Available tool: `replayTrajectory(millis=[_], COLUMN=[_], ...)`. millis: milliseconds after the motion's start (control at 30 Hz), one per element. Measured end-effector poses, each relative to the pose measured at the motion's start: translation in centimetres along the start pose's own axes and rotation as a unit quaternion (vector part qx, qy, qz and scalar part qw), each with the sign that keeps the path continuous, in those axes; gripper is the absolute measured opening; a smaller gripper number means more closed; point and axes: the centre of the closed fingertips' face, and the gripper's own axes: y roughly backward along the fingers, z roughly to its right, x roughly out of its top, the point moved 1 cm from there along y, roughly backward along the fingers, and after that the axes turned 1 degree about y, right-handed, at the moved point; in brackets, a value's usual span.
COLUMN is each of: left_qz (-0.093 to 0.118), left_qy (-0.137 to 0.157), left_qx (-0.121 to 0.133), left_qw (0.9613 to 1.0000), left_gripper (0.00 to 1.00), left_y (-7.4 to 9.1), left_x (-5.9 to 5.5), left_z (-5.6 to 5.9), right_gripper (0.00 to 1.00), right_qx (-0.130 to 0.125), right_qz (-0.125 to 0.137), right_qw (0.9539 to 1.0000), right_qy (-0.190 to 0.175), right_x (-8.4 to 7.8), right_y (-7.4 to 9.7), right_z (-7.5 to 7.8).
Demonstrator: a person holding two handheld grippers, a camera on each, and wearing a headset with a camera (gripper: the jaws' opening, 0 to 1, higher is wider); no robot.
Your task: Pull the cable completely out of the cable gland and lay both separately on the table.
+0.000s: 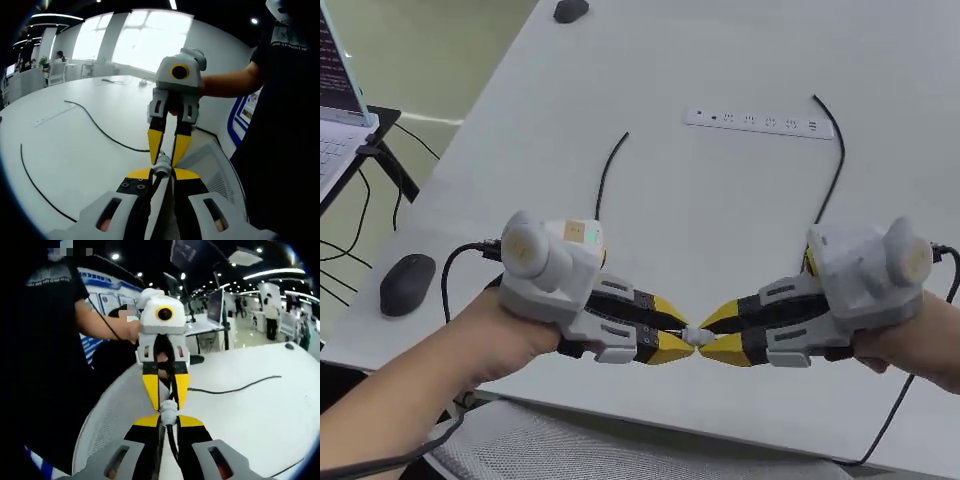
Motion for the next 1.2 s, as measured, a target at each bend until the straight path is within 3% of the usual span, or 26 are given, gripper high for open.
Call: replayTrajectory(millis=[200,333,600,900,1067,1200], left_qz=[0.002,0.012,0.020,0.021,0.020,0.024], left_qy=[0.011,0.020,0.034,0.031,0.023,0.021], left_qx=[0.000,0.004,0.011,0.019,0.022,0.022], left_qw=[0.9999,0.9997,0.9992,0.9991,0.9993,0.9992], left_gripper=[0.15,0.15,0.15,0.15,0.15,0.15], left_y=[-0.31,-0.33,-0.45,-0.57,-0.75,-0.72], left_x=[-0.28,-0.06,-0.11,0.01,-0.08,-0.02], left_z=[-0.22,-0.31,-0.19,0.04,0.32,0.50], right_gripper=[0.07,0.07,0.08,0.08,0.08,0.08], right_qx=[-0.053,-0.096,-0.132,-0.131,-0.126,-0.128], right_qz=[-0.042,-0.055,-0.085,-0.080,-0.075,-0.071], right_qw=[0.9947,0.9863,0.9688,0.9700,0.9769,0.9786], right_qy=[0.077,0.122,0.192,0.189,0.155,0.145], right_x=[-0.78,-0.67,-0.86,-0.87,-0.99,-0.85], right_y=[-0.10,0.08,-0.05,0.23,0.36,0.39], right_z=[0.29,0.47,0.30,0.30,0.15,-0.02])
